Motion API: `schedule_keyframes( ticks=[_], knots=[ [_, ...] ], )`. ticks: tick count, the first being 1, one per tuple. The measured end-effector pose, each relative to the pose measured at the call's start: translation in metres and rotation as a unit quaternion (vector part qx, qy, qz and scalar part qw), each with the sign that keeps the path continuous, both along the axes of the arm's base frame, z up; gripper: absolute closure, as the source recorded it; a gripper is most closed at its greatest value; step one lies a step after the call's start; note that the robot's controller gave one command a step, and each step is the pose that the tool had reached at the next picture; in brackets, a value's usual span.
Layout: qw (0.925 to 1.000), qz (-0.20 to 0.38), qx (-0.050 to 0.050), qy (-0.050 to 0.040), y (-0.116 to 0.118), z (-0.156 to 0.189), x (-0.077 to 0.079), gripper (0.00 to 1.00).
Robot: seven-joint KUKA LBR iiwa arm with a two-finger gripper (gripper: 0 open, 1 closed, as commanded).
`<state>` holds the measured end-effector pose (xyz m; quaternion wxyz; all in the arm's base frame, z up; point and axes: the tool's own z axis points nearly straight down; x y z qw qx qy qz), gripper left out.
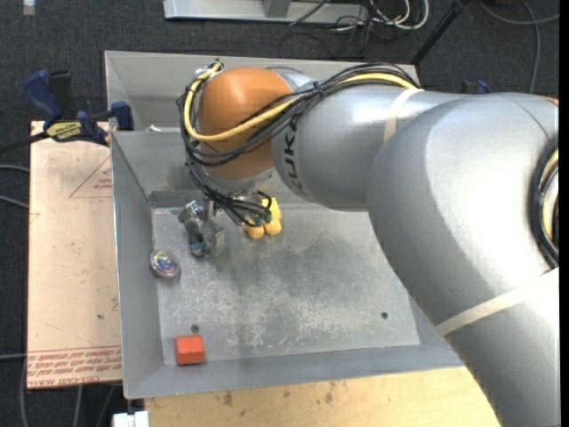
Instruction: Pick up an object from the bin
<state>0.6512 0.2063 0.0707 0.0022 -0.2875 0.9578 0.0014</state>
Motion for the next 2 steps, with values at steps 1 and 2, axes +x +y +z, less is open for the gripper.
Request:
schedule_keyframes(
  ticks=[1, 2],
  knots=[
    [0.9998, 0.018, 0.001, -0.0039, 0.016, 0.126, -0.018, 1.00],
    [0.9999, 0.015, 0.000, -0.0020, 0.027, 0.148, -0.020, 1.00]
  ],
)
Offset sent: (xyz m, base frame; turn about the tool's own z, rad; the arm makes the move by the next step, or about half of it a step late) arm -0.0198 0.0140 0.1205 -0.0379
